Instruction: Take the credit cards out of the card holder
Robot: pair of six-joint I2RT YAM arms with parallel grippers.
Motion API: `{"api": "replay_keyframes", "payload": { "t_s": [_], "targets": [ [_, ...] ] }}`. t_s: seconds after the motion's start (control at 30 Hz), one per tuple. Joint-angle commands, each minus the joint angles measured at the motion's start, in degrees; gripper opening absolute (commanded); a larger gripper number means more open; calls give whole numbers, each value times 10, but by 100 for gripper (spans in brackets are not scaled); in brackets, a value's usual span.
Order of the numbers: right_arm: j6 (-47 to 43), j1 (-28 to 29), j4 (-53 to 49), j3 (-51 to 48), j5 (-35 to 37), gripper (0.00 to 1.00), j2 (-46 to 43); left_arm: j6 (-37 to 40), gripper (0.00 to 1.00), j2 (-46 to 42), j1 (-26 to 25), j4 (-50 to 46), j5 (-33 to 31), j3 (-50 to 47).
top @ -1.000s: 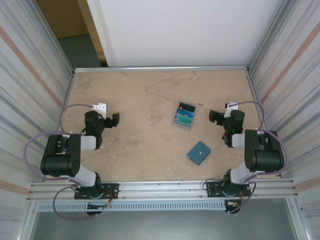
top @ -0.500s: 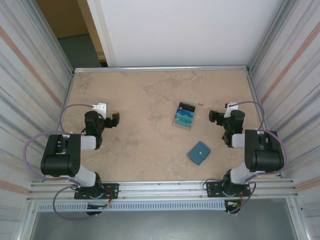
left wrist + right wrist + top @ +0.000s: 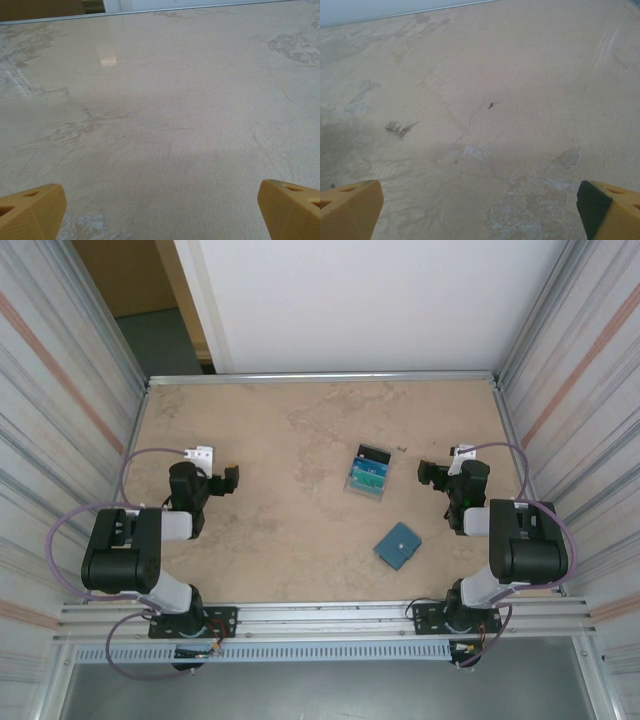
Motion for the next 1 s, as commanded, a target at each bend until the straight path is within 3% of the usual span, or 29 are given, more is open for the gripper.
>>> {"api": "replay_keyframes", "payload": {
  "t_s": [0.0, 0.4, 0.7, 0.83, 0.97],
  "targets": [
    [-7, 4, -2, 7, -2, 99, 0, -2, 99, -6, -2, 4, -5, 5],
    [0, 4, -59, 16, 16, 99, -53, -12, 99, -132, -3, -110, -33, 18],
    [44, 10, -248, 56, 68, 99, -188, -80, 99, -263, -19, -257, -45, 64],
    [74, 17, -341, 75, 95, 99, -247, -126, 99, -292, -57, -332, -62, 88],
    [108, 35, -441, 104, 124, 99, -291, -153, 99, -300, -146, -408, -131, 119]
  ]
}}
